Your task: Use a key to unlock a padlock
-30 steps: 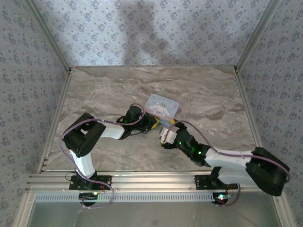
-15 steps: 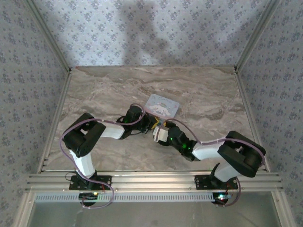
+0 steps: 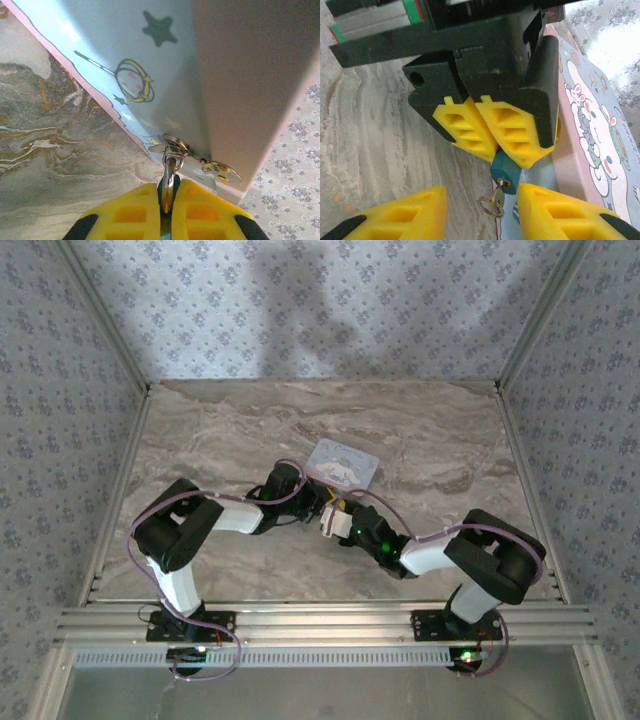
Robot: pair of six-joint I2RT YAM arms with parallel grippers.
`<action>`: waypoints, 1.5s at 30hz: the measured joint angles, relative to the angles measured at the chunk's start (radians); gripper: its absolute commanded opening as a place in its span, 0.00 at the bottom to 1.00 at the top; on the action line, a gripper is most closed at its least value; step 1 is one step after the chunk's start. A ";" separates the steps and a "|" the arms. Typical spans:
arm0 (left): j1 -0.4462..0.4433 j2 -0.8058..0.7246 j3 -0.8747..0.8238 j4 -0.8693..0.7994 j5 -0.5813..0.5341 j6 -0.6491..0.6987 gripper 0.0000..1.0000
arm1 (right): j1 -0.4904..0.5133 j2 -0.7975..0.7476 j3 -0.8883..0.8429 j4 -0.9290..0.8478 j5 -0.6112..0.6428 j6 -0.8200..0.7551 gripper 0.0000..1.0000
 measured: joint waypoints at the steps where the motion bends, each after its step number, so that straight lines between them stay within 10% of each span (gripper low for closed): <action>1: 0.000 0.000 0.000 0.000 0.000 0.000 0.00 | 0.000 0.005 0.002 0.005 0.003 0.000 0.38; 27: 0.005 0.000 0.005 -0.002 -0.012 -0.003 0.00 | -0.006 0.098 0.016 0.121 0.089 0.064 0.01; 45: 0.007 0.000 0.008 -0.004 -0.016 -0.002 0.00 | -0.018 0.089 0.025 0.098 0.058 0.368 0.00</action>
